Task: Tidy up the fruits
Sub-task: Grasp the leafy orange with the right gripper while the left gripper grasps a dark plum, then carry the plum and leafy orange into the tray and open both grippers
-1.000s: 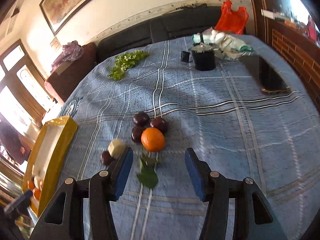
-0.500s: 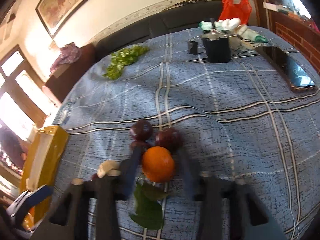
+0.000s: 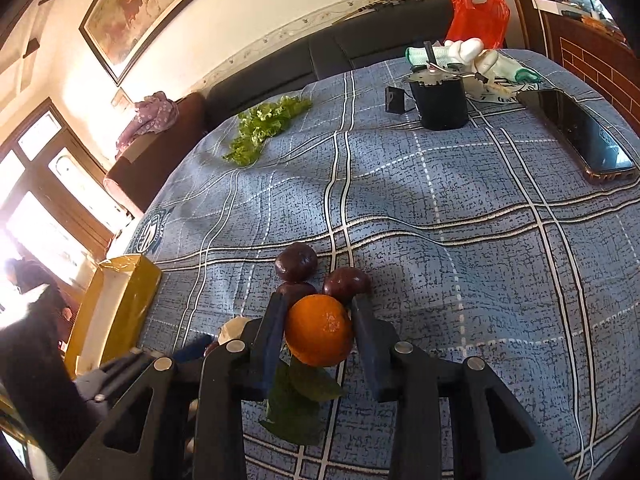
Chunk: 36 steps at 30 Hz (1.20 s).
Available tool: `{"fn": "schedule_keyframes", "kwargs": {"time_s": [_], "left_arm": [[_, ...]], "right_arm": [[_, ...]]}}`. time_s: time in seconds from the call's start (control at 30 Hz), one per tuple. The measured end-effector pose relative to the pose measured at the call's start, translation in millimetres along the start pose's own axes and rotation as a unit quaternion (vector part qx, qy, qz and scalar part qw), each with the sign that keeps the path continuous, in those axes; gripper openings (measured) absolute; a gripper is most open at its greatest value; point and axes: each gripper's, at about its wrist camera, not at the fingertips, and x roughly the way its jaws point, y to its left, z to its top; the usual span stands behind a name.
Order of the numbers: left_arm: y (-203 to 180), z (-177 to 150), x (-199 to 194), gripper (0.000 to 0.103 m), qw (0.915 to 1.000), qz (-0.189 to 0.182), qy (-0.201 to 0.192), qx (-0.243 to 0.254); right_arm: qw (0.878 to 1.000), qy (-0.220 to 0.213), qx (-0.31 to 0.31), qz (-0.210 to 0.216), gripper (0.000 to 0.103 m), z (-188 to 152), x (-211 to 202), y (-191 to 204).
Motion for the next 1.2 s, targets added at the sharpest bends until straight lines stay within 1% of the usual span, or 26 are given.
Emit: {"fn": "schedule_keyframes", "kwargs": {"time_s": [0.13,0.2,0.27,0.33,0.4,0.47,0.5,0.57,0.63,0.73,0.83,0.87,0.9,0.97,1.0,1.1,1.2], "left_arm": [[1.8,-3.5,-4.9,0.026,0.9999,0.006,-0.002,-0.014],[2.6,-5.8,-13.3,0.026,0.9996,0.005,-0.008,-0.026],[3.5,-7.3,-25.6,0.026,0.9992,0.003,-0.017,-0.035],[4.9,-10.3,-46.2,0.026,0.9985,0.005,-0.034,-0.043],[10.2,-14.8,-69.7,0.026,0.9971,0.001,-0.05,-0.057],[18.0,-22.1,-97.3,0.027,0.995,-0.004,-0.067,-0.073],[24.1,-27.8,-115.6,0.027,0.9935,-0.001,-0.079,-0.082],[35.8,-37.2,-139.5,0.027,0.9909,0.005,-0.092,-0.097],[53.7,-48.8,-166.9,0.027,0.9869,0.016,-0.107,-0.12],[84.4,-66.2,-200.9,0.027,0.9795,0.051,-0.12,-0.153],[122.5,-86.3,-222.9,0.027,0.9691,0.093,-0.125,-0.191],[133.9,-93.4,-226.8,0.027,0.9656,0.101,-0.124,-0.205],[149.4,-103.2,-230.1,0.027,0.9601,0.111,-0.122,-0.226],[165.4,-116.3,-231.2,0.027,0.953,0.128,-0.116,-0.249],[173.4,-124.5,-230.2,0.027,0.949,0.144,-0.11,-0.258],[185.8,-139.3,-226.0,0.027,0.9432,0.173,-0.095,-0.267],[200.8,-151.1,-221.6,0.027,0.938,0.177,-0.088,-0.285]], "right_arm": [[1.0,-0.002,0.005,0.004,0.037,0.2,-1.8,-0.8],[1.0,-0.005,0.004,0.008,0.037,0.7,-3.3,-0.1],[1.0,-0.009,0.004,0.021,0.037,0.9,-6.5,0.7],[0.999,-0.014,0.006,0.039,0.037,1.4,-11.5,2.7],[0.999,-0.019,0.004,0.048,0.037,1.2,-15.1,6.0],[0.999,-0.024,-0.002,0.049,0.037,-0.4,-17.8,12.3],[0.998,-0.025,-0.009,0.053,0.037,-2.2,-19.5,17.8],[0.998,-0.027,-0.018,0.058,0.037,-4.2,-21.9,25.5],[0.997,-0.032,-0.035,0.062,0.037,-6.8,-26.3,37.3],[0.995,-0.054,-0.066,0.049,0.037,-13.4,-39.9,61.8],[0.993,-0.061,-0.08,0.069,0.037,-20.8,-53.1,87.3],[0.992,-0.059,-0.085,0.078,0.038,-23.5,-56.0,97.7],[0.991,-0.055,-0.09,0.086,0.038,-25.8,-57.3,108.0],[0.988,-0.041,-0.105,0.106,0.038,-31.7,-56.3,133.8],[0.986,-0.033,-0.112,0.116,0.038,-34.8,-54.6,146.5],[0.98,0.002,-0.132,0.147,0.038,-47.1,-41.1,186.8],[0.975,0.038,-0.143,0.168,0.038,-60.3,-23.9,217.0]]}}
